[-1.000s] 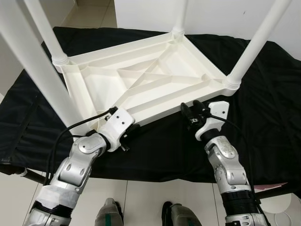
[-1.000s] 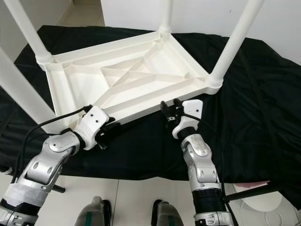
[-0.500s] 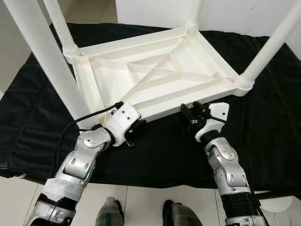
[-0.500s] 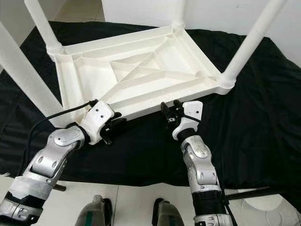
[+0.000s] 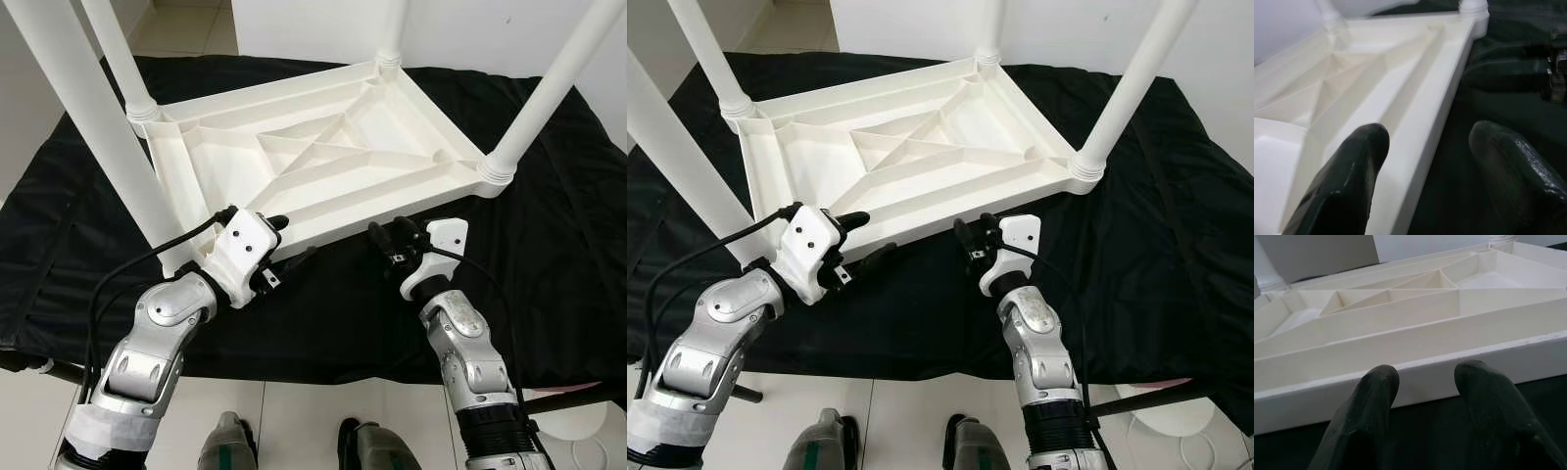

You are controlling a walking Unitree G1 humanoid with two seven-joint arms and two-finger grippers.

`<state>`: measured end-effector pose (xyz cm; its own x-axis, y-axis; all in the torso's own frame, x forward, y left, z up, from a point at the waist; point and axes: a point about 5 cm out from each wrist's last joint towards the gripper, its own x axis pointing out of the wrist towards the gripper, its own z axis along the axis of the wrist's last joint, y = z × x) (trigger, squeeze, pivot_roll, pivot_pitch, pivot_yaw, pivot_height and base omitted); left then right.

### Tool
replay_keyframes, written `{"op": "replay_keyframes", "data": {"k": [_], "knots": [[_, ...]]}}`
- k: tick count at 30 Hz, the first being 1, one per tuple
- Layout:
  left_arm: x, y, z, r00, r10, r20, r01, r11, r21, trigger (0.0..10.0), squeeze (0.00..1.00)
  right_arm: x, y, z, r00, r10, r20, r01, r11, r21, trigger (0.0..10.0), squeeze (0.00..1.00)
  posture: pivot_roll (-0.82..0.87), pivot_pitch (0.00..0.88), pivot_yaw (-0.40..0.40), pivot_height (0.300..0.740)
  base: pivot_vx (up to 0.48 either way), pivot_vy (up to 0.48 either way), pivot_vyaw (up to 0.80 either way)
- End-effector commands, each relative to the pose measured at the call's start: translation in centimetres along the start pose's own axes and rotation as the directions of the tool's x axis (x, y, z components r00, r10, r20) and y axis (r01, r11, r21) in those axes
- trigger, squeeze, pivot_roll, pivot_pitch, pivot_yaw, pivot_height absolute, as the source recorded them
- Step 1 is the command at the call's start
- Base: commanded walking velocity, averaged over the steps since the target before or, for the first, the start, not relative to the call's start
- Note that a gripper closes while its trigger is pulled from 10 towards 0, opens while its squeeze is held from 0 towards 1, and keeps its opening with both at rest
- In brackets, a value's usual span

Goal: Building children table

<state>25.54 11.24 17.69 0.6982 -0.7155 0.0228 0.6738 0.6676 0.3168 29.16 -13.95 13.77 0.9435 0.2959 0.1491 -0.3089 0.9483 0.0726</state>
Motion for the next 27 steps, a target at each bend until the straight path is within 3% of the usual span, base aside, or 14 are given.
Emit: {"op": "replay_keyframes", "data": {"k": [1,7,8,12,18,27], "knots": [[-1.3,0.2,0.6,0.995,0.085,0.046,-0.085,0.996,0.002,10.0,0.00,0.0,0.2,-0.4,1.000,0.010,-0.016,-0.010,1.000,0.002,10.0,0.00,0.09,0.143,0.003,0.740,0.000,0.000,0.00],[-3.2,0.5,1.1,0.980,0.177,0.093,-0.175,0.984,-0.032,10.0,0.00,0.3,0.4,-0.5,0.999,0.027,-0.018,-0.027,1.000,0.006,10.0,0.00,0.12,0.151,-0.008,0.740,0.000,0.000,0.00],[-4.0,0.8,1.3,0.965,0.233,0.116,-0.231,0.972,-0.033,10.0,0.00,0.4,0.5,-0.5,0.999,0.032,-0.019,-0.032,0.999,0.006,10.0,0.00,0.13,0.150,-0.011,0.740,0.000,0.000,0.00],[-5.1,1.2,1.5,0.943,0.300,0.144,-0.297,0.954,-0.041,10.0,0.00,0.7,0.4,-0.6,0.999,0.038,-0.018,-0.038,0.999,0.005,10.0,0.00,0.15,0.151,-0.016,0.740,0.000,0.000,0.00],[-7.8,1.9,1.7,0.885,0.440,0.156,-0.440,0.897,-0.035,10.0,0.00,1.8,1.0,-0.6,0.997,0.070,-0.012,-0.070,0.997,0.016,10.0,0.00,0.19,0.151,-0.020,0.740,0.000,0.000,0.00],[-9.4,1.3,2.7,0.872,0.447,0.202,-0.453,0.891,-0.016,10.0,0.00,2.9,1.5,-0.6,0.995,0.099,-0.003,-0.099,0.995,0.019,10.0,0.00,0.25,0.162,-0.030,0.740,0.000,0.000,0.00]]}}
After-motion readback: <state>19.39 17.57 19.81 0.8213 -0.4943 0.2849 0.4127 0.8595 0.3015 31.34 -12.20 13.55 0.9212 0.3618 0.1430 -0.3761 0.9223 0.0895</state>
